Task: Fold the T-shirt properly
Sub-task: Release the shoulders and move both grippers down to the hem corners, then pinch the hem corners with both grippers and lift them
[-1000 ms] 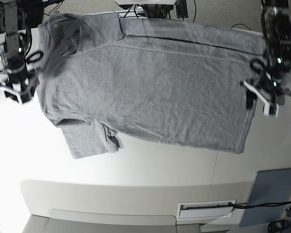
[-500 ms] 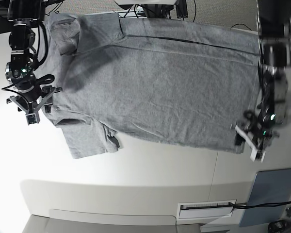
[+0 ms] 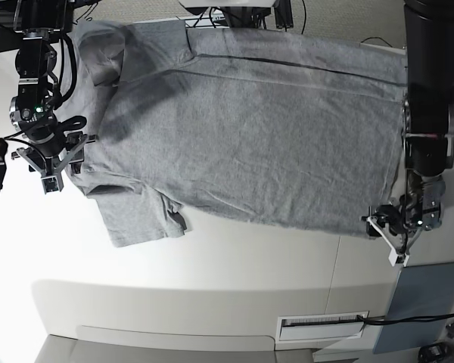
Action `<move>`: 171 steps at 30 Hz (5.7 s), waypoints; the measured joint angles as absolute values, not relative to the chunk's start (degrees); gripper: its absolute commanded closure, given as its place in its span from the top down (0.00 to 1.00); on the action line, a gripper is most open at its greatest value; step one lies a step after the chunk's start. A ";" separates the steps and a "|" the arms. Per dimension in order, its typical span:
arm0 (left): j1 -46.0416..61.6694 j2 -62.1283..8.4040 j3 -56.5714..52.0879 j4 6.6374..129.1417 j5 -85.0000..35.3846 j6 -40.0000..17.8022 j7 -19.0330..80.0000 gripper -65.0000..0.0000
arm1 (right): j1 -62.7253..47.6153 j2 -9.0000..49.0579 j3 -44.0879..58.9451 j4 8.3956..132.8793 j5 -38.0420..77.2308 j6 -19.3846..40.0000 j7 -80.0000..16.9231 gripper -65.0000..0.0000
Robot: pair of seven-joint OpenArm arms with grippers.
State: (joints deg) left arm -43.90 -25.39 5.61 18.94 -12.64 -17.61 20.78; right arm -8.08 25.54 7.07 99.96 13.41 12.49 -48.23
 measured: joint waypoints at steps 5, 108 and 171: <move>-44.18 -24.93 5.56 16.21 -11.75 -18.68 18.74 0.57 | -8.10 25.52 7.07 99.96 13.41 12.49 -48.25 0.45; -40.51 -23.33 5.45 17.02 -14.20 -23.59 11.31 0.00 | 39.70 17.72 -8.40 30.41 16.64 19.55 -44.25 0.25; -40.03 -23.53 5.45 16.86 -18.79 -23.59 10.39 0.00 | 36.58 14.98 -8.69 41.89 8.60 18.00 -45.56 0.00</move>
State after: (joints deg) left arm -40.03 -23.53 5.45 16.86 -18.79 -23.59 10.39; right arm 36.58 14.98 -8.69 41.89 8.60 18.00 -45.56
